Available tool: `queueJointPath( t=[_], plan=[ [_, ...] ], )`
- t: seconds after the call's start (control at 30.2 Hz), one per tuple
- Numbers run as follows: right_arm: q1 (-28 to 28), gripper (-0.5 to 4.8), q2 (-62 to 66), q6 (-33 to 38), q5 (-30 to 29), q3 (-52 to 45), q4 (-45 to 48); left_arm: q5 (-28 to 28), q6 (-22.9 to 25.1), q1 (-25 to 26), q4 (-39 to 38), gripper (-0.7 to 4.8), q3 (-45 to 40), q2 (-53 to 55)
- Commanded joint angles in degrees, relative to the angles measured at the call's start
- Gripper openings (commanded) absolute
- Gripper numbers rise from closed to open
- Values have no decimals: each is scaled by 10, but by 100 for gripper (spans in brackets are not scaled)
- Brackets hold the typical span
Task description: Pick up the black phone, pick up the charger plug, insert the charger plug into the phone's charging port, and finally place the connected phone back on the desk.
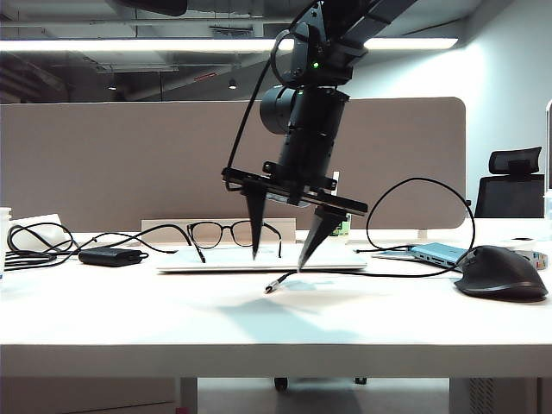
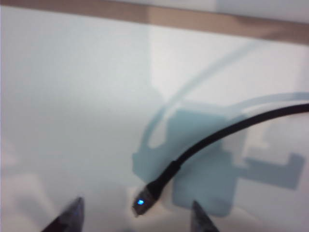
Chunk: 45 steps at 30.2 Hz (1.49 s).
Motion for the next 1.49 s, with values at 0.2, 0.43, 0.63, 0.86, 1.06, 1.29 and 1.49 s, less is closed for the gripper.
queueJointPath(
  t=[0.2, 0.43, 0.63, 0.86, 1.06, 1.29, 1.49],
  plan=[
    [6, 263, 18, 106, -3, 1, -8, -2, 2, -1, 36, -7, 4, -4],
    [19, 217, 36, 128, 5, 1, -10, -2, 2, -1, 36, -7, 4, -5],
    [24, 80, 47, 142, 37, 1, -24, -2, 2, -1, 36, -6, 4, -7],
    [22, -9, 48, 85, 63, 2, -52, -2, 2, -1, 36, -6, 4, -7],
    [5, -8, 37, -16, 42, 3, -94, -2, 2, -1, 35, -7, 4, -7],
    [-34, -6, 12, -130, -61, 3, -119, -2, 2, -1, 31, -6, 4, -7],
    [-57, -6, 0, -162, -50, 3, -119, -2, 2, -1, 29, -6, 4, -7]
  ],
)
